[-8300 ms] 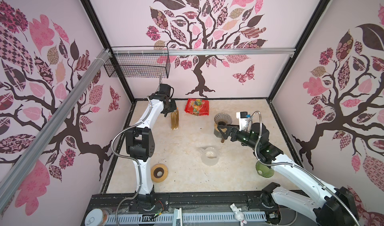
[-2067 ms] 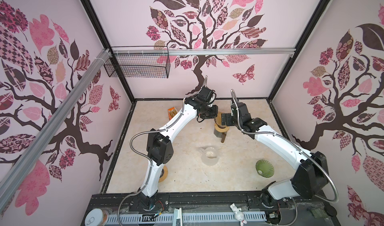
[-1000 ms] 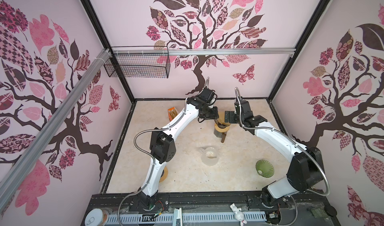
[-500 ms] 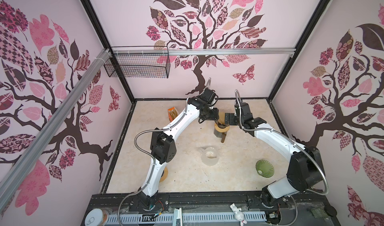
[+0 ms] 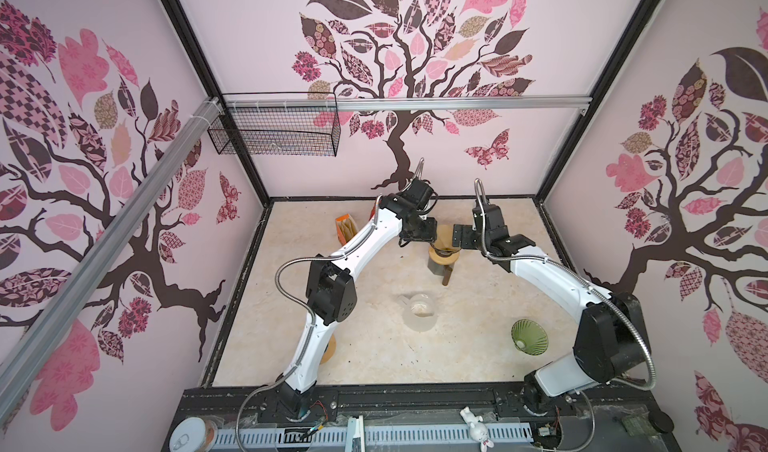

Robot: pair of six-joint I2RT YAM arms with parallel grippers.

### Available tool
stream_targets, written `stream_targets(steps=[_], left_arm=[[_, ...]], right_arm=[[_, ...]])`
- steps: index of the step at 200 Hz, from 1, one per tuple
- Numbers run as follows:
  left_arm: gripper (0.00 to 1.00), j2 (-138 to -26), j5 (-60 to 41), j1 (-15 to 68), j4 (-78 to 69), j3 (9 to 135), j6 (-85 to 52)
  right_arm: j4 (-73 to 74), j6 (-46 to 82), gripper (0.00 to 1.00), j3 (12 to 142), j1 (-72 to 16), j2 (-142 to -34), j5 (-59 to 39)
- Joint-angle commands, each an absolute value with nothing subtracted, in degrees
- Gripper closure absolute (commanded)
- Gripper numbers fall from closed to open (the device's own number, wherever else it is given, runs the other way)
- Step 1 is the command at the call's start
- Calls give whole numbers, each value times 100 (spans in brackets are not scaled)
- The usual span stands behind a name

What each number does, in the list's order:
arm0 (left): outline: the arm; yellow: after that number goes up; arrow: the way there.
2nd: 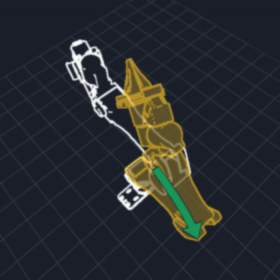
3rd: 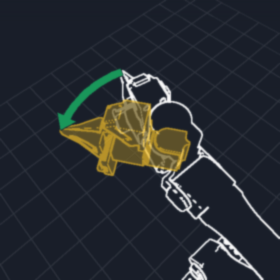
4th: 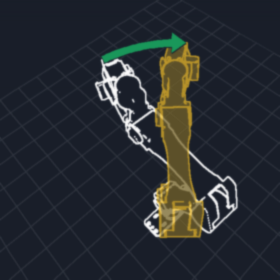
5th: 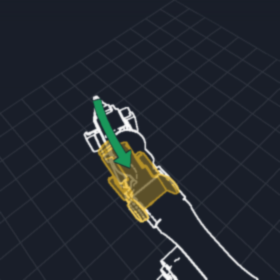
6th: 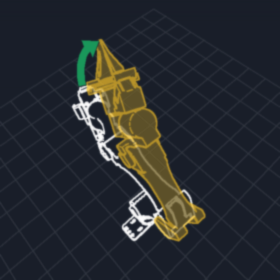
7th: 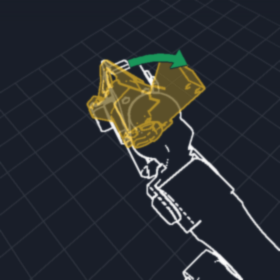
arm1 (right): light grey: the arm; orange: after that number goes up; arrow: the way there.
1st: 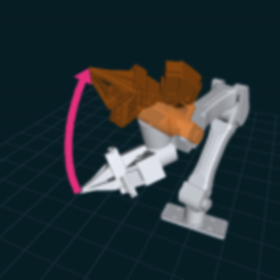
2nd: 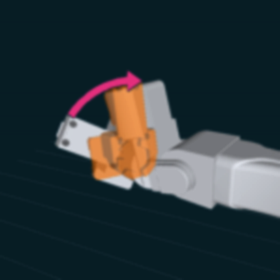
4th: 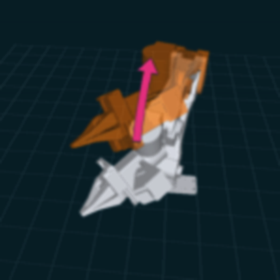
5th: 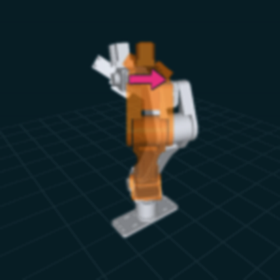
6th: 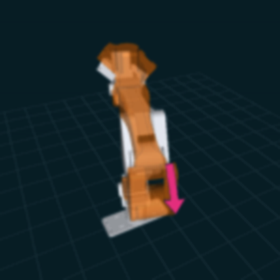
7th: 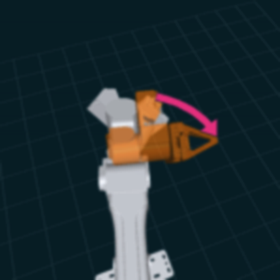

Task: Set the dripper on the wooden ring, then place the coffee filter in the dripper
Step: 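Press the filter into the dripper with both grippers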

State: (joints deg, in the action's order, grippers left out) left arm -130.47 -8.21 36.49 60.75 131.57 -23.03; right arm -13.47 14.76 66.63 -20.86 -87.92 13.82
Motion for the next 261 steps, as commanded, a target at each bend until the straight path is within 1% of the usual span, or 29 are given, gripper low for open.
stream_targets(steps=[1, 158, 225, 261], left_arm=[[43, -13130, -721, 3674, 6215, 13474, -2208], [43, -13323, -875, 3675, 6182, 13509, -2250], [39, -12937, -1038, 3678, 6076, 13465, -2258], [37, -12549, -1128, 3666, 5855, 13148, -2249]], right_arm=[[-1267, 1511, 0, 6686, -2064, -8919, 1463], [-1318, 1657, 0, 6685, -1927, -9168, 1637], [-1208, 1802, 0, 6574, -1925, -8983, 1563], [-1121, 1861, 0, 6458, -1927, -8787, 1472]])
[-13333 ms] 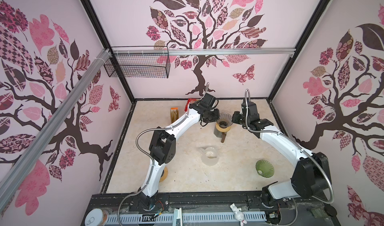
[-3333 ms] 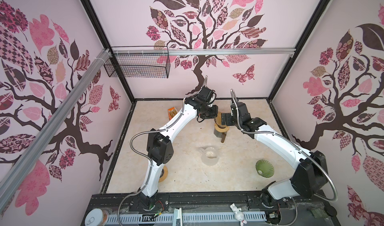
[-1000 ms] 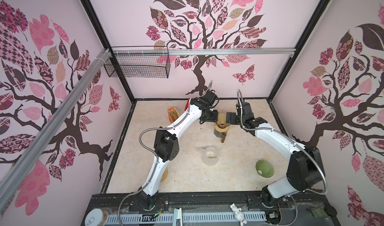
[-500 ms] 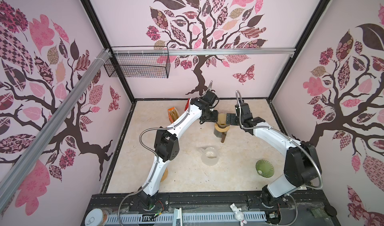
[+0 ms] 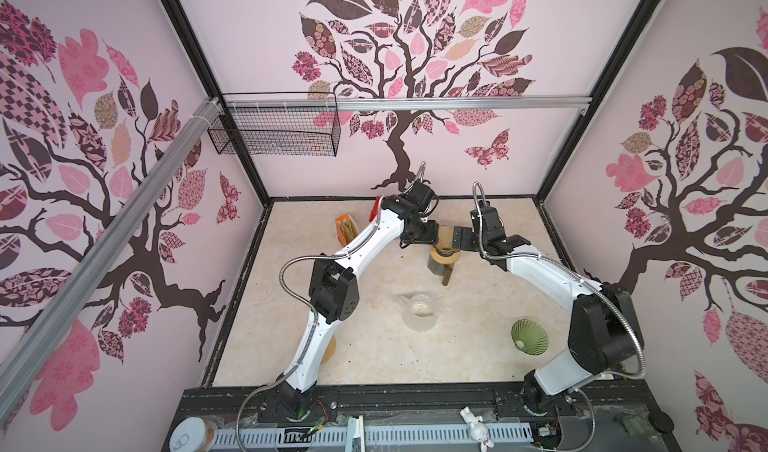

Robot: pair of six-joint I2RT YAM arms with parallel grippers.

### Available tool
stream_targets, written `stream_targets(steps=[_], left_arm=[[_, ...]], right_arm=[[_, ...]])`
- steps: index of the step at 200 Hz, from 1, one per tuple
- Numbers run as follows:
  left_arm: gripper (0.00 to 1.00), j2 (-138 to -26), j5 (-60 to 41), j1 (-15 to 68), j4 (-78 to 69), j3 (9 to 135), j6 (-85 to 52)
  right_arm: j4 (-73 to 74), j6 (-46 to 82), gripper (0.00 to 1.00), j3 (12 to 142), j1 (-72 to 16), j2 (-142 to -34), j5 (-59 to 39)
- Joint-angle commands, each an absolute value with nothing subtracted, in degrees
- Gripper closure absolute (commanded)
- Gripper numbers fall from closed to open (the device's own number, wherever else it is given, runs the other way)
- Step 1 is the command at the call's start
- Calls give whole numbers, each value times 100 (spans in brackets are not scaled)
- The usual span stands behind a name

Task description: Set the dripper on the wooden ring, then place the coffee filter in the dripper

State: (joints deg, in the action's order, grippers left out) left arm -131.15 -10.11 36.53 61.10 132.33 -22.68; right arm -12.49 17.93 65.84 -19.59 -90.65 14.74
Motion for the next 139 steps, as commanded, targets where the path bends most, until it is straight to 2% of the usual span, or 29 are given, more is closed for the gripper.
stream_targets(steps=[1, 64, 139], left_arm=[[37, -12537, -1135, 3665, 5850, 13139, -2250], [37, -12235, -963, 3631, 5781, 13017, -2198], [38, -12557, -1028, 3646, 5886, 13043, -2022]], right_arm=[[-1114, 1863, 0, 6458, -1926, -8775, 1470], [-1000, 1895, 0, 6285, -1925, -8428, 1362], [-991, 1891, 0, 6237, -1934, -8372, 1261]])
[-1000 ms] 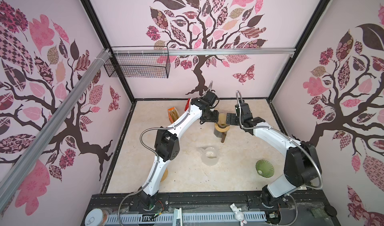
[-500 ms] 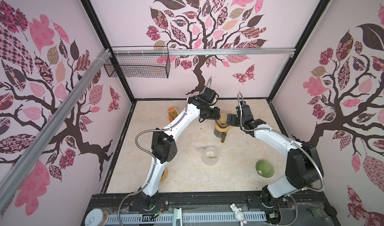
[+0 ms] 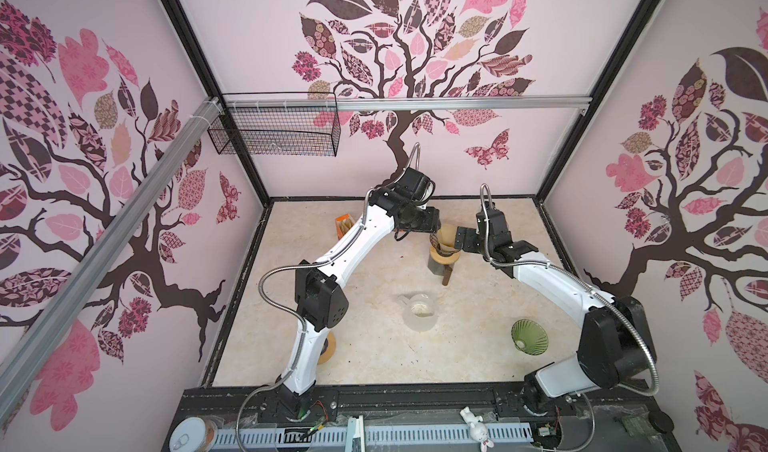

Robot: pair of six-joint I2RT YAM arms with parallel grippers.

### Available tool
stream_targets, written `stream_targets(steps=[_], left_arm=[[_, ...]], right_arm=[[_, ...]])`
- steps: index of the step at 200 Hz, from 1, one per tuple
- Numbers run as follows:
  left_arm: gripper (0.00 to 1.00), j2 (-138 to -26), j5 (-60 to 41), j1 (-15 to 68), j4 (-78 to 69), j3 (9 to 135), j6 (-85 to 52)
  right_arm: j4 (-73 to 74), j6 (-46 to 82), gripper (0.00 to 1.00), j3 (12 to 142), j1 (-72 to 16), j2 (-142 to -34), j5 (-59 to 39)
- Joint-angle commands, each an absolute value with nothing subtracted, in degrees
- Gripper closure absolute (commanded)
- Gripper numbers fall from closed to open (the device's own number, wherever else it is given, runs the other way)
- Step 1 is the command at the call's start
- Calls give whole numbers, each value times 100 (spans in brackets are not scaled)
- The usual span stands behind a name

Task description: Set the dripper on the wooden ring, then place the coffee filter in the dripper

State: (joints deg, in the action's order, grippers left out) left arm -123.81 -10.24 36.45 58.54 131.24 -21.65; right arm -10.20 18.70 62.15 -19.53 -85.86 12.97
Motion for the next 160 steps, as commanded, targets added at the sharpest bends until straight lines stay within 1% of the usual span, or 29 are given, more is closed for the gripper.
stream_targets(steps=[1, 38, 90, 160], left_arm=[[38, -12563, -1024, 3647, 5888, 13047, -2017], [39, -12817, -914, 3683, 6046, 13259, -2003], [43, -12972, -749, 3683, 6078, 13263, -2074], [45, -13073, -796, 3685, 6059, 13263, -2101]], right_arm=[[-992, 1895, 0, 6239, -1934, -8370, 1259], [-1002, 1894, 0, 6249, -1933, -8364, 1262], [-983, 1872, 0, 6227, -1935, -8347, 1352], [-1184, 1898, 0, 6394, -1933, -8692, 1778]])
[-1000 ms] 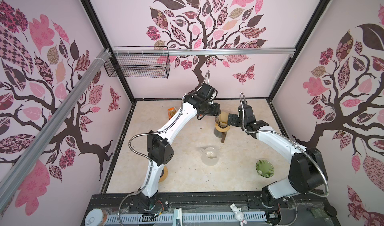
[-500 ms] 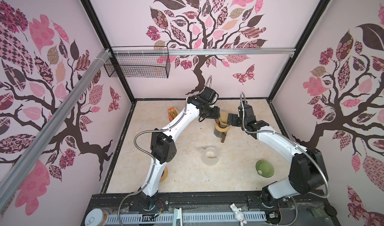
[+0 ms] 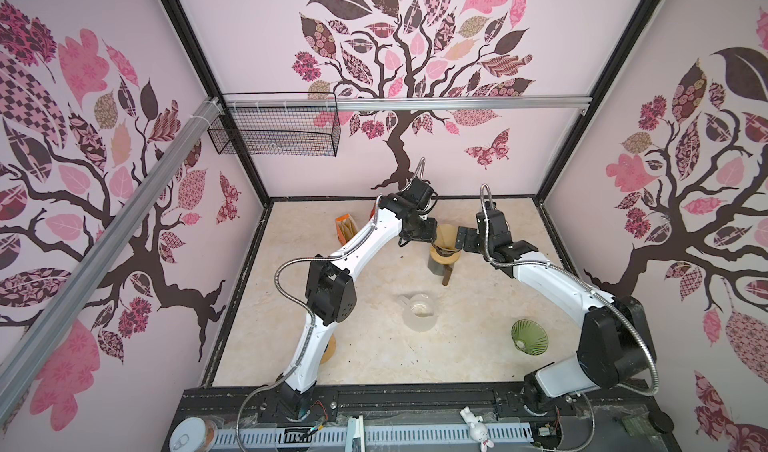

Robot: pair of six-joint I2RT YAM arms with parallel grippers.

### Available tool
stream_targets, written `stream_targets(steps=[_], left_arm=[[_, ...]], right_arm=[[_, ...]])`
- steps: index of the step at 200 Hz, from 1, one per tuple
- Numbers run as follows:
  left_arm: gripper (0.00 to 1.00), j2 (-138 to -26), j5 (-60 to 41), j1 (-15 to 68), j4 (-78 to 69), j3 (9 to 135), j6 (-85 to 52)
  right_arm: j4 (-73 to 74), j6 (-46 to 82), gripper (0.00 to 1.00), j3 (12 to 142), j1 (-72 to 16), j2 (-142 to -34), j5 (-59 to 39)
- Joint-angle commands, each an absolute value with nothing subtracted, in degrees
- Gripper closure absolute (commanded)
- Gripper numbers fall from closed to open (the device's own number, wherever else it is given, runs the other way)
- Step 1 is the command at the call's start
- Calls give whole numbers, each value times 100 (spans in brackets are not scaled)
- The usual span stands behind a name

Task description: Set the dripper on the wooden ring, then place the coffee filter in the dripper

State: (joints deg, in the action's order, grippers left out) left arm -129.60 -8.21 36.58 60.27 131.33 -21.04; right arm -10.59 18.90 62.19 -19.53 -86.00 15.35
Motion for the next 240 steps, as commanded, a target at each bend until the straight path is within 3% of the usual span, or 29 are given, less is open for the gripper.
stream_targets(steps=[1, 71, 240], left_arm=[[45, -13073, -793, 3684, 6057, 13263, -2101], [45, -13183, -844, 3685, 6074, 13262, -2074], [45, -13342, -944, 3683, 6047, 13234, -2079]], right_arm=[[-1181, 1898, 0, 6401, -1934, -8692, 1772], [-1144, 2046, 0, 6296, -1932, -8633, 1468], [-1174, 2338, 0, 6122, -1934, -8717, 1766]])
